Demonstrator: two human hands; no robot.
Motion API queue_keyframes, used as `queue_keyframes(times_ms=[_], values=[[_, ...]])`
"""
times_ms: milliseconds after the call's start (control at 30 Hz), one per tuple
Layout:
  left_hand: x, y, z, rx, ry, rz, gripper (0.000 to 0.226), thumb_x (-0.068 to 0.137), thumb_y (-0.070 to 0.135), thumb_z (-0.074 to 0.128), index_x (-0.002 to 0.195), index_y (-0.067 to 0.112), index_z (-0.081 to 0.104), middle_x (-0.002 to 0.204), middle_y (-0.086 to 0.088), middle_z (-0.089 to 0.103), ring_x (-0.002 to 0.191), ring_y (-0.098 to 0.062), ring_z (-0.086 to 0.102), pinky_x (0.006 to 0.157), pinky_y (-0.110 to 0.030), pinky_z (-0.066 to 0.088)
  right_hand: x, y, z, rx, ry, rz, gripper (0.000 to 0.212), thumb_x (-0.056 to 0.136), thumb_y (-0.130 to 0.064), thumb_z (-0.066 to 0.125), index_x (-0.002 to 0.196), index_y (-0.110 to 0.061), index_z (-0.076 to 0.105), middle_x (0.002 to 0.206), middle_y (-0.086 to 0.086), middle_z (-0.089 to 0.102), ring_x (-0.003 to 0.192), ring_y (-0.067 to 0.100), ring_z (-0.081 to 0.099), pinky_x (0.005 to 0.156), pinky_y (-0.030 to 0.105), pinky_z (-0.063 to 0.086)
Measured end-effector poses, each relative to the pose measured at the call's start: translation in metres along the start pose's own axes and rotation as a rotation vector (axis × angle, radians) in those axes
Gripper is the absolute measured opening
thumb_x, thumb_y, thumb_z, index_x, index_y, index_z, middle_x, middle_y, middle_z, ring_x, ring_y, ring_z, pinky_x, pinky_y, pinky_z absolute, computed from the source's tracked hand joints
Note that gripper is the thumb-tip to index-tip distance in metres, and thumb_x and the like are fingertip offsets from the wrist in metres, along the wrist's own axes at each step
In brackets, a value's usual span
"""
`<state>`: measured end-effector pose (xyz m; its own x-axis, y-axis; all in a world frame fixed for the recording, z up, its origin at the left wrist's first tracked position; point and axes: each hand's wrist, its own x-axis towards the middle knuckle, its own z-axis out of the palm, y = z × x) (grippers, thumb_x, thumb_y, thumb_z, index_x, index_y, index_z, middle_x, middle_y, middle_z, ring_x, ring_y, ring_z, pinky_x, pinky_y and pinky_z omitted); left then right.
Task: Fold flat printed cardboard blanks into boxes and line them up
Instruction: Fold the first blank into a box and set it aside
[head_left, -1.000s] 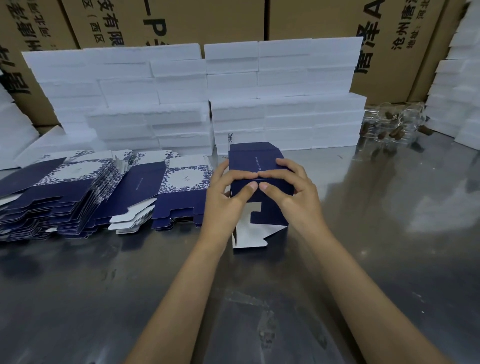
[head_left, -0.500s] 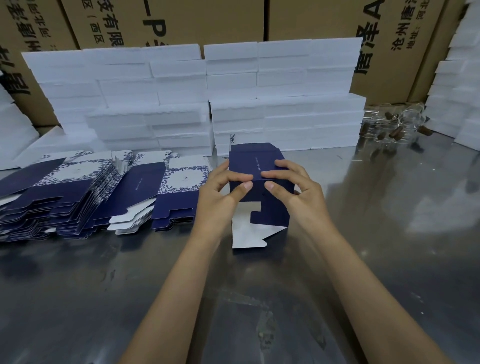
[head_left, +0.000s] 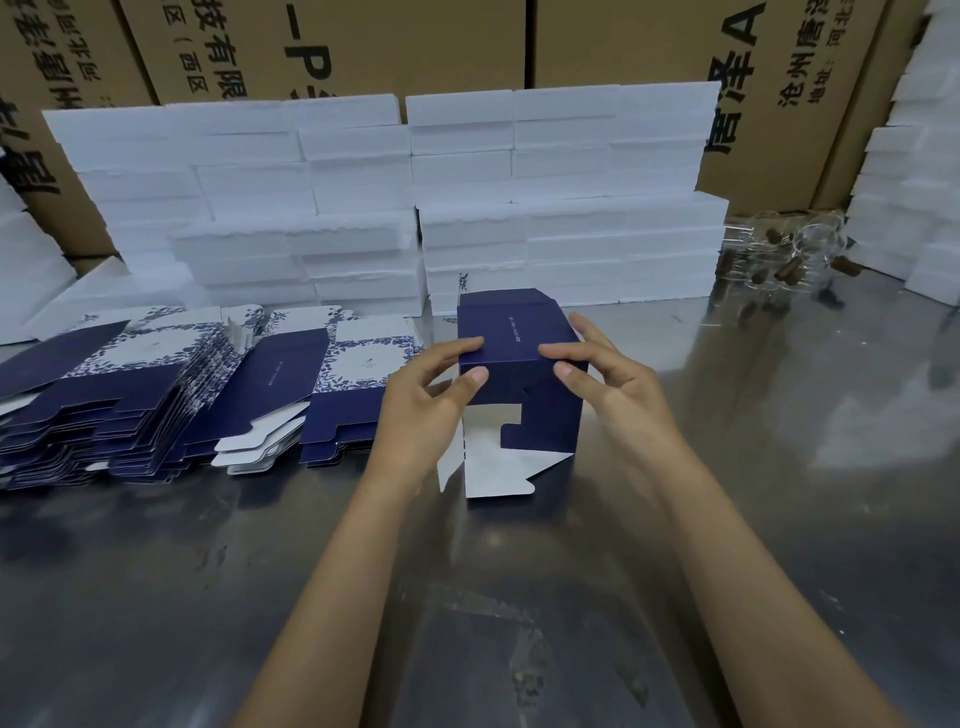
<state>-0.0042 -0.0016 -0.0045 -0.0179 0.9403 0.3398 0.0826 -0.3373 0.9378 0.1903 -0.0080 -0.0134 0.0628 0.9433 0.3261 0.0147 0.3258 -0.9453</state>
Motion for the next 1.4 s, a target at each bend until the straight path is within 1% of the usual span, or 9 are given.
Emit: queue_keyframes(times_ms=[233, 500, 600, 733, 900, 1067, 1167, 1267, 1400], values=[[0.001, -0.002, -0.002, -0.250, 0.257, -0.149, 0.031, 0.102, 0.005, 0.051, 0.112, 0.030, 0.066, 0.096, 0.002, 0.075, 0.081, -0.011, 0.070, 0.069, -0.026, 0.056, 0.011, 0.009, -0.016, 0.233, 0.204, 0.181, 0.043, 0.105, -0.006, 0.047, 0.141, -0.028, 0.053, 0.152, -0.002, 0.047, 0.137, 0.014, 0.049, 0.117, 0.039, 0.040], [-0.005, -0.018, 0.027, -0.271, 0.125, -0.414, 0.034, 0.101, 0.002, 0.049, 0.132, 0.016, 0.051, 0.106, -0.004, 0.070, 0.084, -0.019, 0.065, 0.078, -0.036, 0.053, 0.000, -0.001, 0.000, 0.170, -0.038, 0.109, 0.071, 0.076, -0.020, 0.070, 0.144, -0.031, 0.054, 0.132, -0.021, 0.066, 0.118, 0.000, 0.064, 0.088, 0.020, 0.055], [-0.009, -0.023, 0.032, 0.022, -0.022, -0.399, 0.013, 0.100, 0.012, 0.058, 0.112, 0.010, 0.057, 0.081, -0.007, 0.068, 0.061, -0.022, 0.063, 0.061, -0.031, 0.052, -0.002, -0.009, 0.000, 0.175, 0.003, 0.054, 0.064, 0.075, -0.019, 0.075, 0.137, -0.029, 0.061, 0.133, -0.010, 0.065, 0.106, 0.000, 0.069, 0.079, 0.016, 0.055], [-0.012, -0.027, 0.035, 0.505, -0.161, -0.238, 0.023, 0.097, 0.032, 0.062, 0.091, 0.012, 0.071, 0.090, -0.008, 0.072, 0.090, -0.028, 0.066, 0.078, -0.034, 0.050, -0.002, -0.015, -0.003, -0.060, 0.025, 0.004, 0.050, 0.086, -0.012, 0.078, 0.129, -0.033, 0.064, 0.144, -0.010, 0.056, 0.123, 0.008, 0.061, 0.108, 0.033, 0.049], [-0.010, -0.021, 0.023, 0.812, -0.269, -0.263, 0.027, 0.093, 0.035, 0.059, 0.080, 0.016, 0.073, 0.080, -0.002, 0.070, 0.088, -0.027, 0.065, 0.082, -0.036, 0.055, -0.005, -0.012, 0.006, -0.340, -0.020, -0.019, 0.048, 0.090, -0.015, 0.073, 0.131, -0.038, 0.062, 0.156, -0.021, 0.038, 0.142, -0.005, 0.036, 0.089, -0.009, 0.027], [-0.008, 0.002, 0.008, 0.665, 0.188, -0.240, 0.031, 0.082, 0.039, 0.056, 0.069, 0.012, 0.064, 0.064, -0.001, 0.063, 0.071, -0.025, 0.060, 0.060, -0.030, 0.044, -0.005, -0.009, 0.012, -0.326, -0.017, -0.015, 0.050, 0.092, -0.014, 0.071, 0.134, -0.040, 0.060, 0.159, -0.023, 0.030, 0.137, -0.012, 0.034, 0.081, -0.010, 0.029], [-0.008, 0.006, 0.006, 0.436, 0.385, 0.016, 0.016, 0.081, 0.039, 0.051, 0.083, 0.025, 0.058, 0.085, 0.009, 0.060, 0.086, -0.015, 0.058, 0.064, -0.030, 0.041, -0.007, -0.010, 0.011, -0.312, -0.044, -0.018, 0.050, 0.093, -0.012, 0.070, 0.134, -0.039, 0.060, 0.160, -0.022, 0.029, 0.136, -0.012, 0.034, 0.081, -0.010, 0.030], [-0.007, -0.001, 0.008, 0.336, 0.138, 0.203, 0.042, 0.092, 0.025, 0.063, 0.132, 0.031, 0.052, 0.147, 0.015, 0.043, 0.141, -0.004, 0.033, 0.111, -0.027, 0.034, -0.008, -0.013, 0.012, -0.301, -0.088, -0.027, 0.050, 0.090, -0.008, 0.068, 0.129, -0.040, 0.063, 0.158, -0.024, 0.032, 0.141, -0.009, 0.034, 0.104, 0.003, 0.032], [-0.007, -0.010, 0.012, 0.396, -0.045, 0.213, 0.046, 0.094, 0.026, 0.067, 0.138, 0.031, 0.055, 0.157, 0.020, 0.031, 0.147, 0.003, 0.021, 0.120, -0.030, 0.025, -0.011, -0.018, 0.012, -0.262, -0.113, 0.007, 0.051, 0.087, 0.000, 0.063, 0.125, -0.035, 0.065, 0.156, -0.022, 0.035, 0.141, -0.004, 0.037, 0.118, 0.042, 0.037]])
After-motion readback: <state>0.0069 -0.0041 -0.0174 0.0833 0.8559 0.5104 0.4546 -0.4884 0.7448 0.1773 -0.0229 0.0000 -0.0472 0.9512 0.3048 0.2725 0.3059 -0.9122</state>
